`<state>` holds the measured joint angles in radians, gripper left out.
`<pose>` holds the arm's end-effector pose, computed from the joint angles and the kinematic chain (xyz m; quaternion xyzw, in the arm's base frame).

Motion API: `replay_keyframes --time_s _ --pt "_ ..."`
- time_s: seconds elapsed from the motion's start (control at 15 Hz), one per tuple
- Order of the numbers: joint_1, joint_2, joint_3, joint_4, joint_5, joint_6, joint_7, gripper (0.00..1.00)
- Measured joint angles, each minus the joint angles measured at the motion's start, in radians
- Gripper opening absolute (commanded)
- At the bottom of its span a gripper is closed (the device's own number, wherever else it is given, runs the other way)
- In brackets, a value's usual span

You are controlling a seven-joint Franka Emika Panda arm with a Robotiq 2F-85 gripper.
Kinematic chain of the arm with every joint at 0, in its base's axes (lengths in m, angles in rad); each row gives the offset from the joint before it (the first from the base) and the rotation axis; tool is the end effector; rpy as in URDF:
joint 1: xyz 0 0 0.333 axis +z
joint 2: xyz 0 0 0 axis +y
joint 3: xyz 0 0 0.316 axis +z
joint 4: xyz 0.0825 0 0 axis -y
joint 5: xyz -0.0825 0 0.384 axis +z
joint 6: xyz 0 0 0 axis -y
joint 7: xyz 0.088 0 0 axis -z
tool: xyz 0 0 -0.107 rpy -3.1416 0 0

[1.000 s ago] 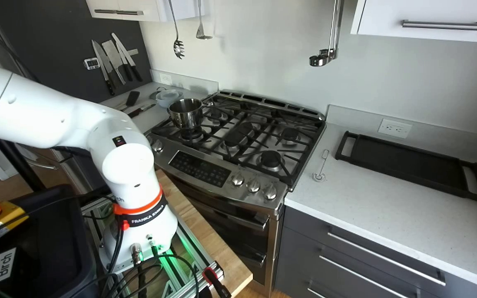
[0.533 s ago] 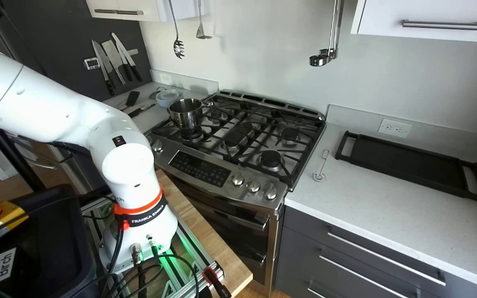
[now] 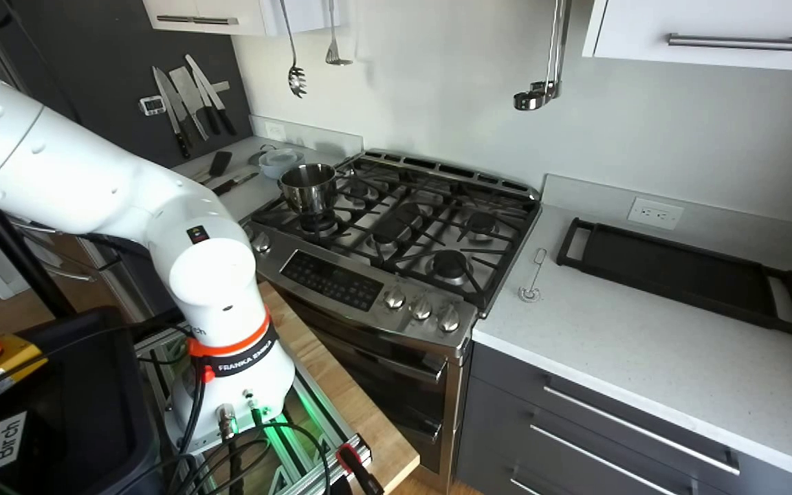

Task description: Move a salt shaker on the range hood to the right

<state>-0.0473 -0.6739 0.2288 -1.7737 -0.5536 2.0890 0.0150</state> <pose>0.3038 0.0951 0.8945 0.8242 0.0888 0.4728 0.2987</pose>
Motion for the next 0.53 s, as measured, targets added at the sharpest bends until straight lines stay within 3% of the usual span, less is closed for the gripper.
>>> replay_keyframes --time_s 0.53 --pt "0.002 0.032 0.003 0.087 0.031 0.005 0.005 1.00"
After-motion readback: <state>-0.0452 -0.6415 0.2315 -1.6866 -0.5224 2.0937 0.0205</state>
